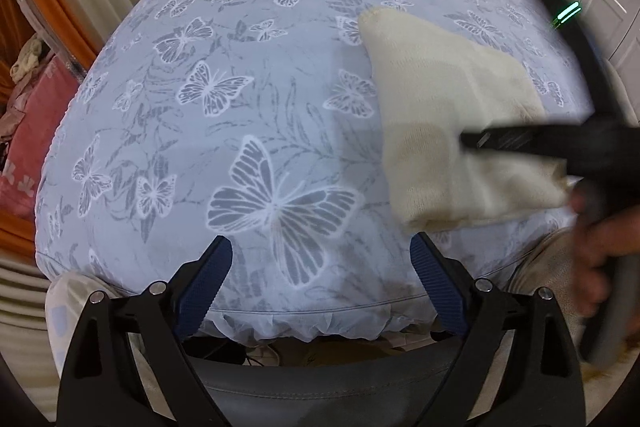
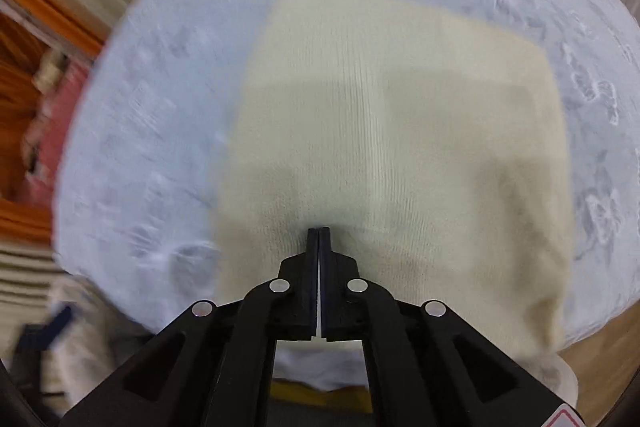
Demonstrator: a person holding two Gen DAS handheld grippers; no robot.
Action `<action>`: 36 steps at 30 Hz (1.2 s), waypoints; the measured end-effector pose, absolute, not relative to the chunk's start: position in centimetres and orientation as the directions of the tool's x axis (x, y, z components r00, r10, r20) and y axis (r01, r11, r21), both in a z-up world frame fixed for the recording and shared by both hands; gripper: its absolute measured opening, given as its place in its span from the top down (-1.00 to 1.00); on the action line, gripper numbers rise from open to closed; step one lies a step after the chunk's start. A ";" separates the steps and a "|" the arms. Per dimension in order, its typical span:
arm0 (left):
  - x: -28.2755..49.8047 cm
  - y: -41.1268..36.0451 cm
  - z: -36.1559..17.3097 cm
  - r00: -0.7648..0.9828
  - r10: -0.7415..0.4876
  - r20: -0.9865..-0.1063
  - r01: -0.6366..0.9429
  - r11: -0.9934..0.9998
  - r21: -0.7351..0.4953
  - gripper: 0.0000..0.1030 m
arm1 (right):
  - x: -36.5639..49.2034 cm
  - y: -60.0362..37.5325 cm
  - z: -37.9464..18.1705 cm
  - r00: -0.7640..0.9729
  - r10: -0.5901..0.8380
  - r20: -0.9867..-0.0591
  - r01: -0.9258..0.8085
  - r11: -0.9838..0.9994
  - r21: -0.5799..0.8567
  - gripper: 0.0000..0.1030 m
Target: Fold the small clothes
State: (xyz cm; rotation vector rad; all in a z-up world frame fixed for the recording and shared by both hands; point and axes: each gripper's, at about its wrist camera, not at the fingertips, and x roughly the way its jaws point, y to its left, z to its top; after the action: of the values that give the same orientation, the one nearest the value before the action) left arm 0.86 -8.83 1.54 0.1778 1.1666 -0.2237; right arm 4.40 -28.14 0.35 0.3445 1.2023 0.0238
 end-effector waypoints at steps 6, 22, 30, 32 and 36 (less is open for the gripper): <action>1.1 -8.9 1.2 0.360 -0.085 -0.929 0.258 0.966 0.012 -0.71 | 1.8 -33.4 -7.2 0.174 0.054 -0.983 0.310 0.945 0.106 1.00; 1.1 -11.7 0.9 0.366 -0.051 -0.929 0.293 0.954 0.062 -0.71 | 2.9 -42.0 -5.7 0.326 0.097 -0.941 0.450 0.859 0.244 0.16; 1.7 -12.6 0.1 0.351 -0.025 -0.936 0.303 0.949 0.088 -0.71 | 0.8 -42.8 -0.6 0.476 0.100 -0.874 0.405 0.857 0.318 0.58; 1.8 -12.8 -0.1 0.348 -0.023 -0.937 0.305 0.948 0.090 -0.71 | 1.6 -42.6 -2.9 0.412 0.079 -0.908 0.431 0.861 0.271 0.56; 2.0 -13.4 -0.7 0.334 -0.009 -0.943 0.319 0.942 0.103 -0.71 | 2.4 -43.3 -5.8 0.349 0.105 -0.931 0.472 0.839 0.271 0.37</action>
State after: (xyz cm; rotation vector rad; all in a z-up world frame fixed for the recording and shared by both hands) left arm 2.02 -13.40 -0.70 0.2915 1.2164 -0.2182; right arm 2.40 -43.31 -5.75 0.5579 1.2069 -0.2547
